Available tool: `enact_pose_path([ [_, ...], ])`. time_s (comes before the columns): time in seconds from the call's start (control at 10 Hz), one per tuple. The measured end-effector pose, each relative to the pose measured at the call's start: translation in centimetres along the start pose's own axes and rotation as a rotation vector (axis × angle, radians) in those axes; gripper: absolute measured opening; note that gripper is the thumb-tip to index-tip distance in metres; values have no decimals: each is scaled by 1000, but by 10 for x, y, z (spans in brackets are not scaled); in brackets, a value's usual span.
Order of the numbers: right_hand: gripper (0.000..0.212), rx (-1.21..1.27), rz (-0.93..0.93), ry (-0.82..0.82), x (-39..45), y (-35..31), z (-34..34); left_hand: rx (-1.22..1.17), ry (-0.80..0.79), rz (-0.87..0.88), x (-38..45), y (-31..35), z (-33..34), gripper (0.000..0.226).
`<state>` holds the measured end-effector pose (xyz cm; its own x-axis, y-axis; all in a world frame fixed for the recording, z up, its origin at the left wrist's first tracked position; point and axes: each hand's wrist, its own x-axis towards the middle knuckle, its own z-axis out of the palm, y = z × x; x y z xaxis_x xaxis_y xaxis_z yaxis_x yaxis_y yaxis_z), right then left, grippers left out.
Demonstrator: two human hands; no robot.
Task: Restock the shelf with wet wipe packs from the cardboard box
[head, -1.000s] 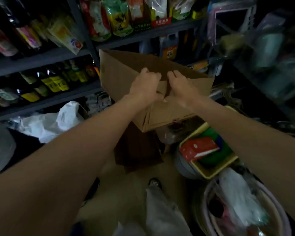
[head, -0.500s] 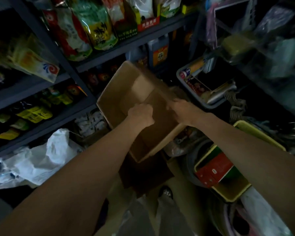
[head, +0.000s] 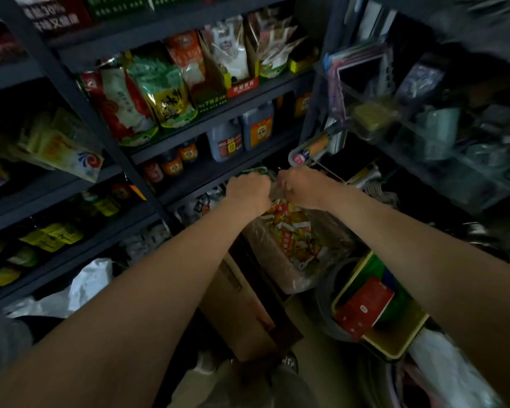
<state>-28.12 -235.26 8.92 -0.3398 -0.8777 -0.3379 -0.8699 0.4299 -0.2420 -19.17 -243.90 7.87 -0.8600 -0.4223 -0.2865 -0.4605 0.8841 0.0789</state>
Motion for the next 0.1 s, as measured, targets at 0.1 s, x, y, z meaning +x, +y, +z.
enact_pose_path([
  [0.1, 21, 61, 0, 45, -24, -7, -22, -162, 31, 90, -7, 9, -20, 24],
])
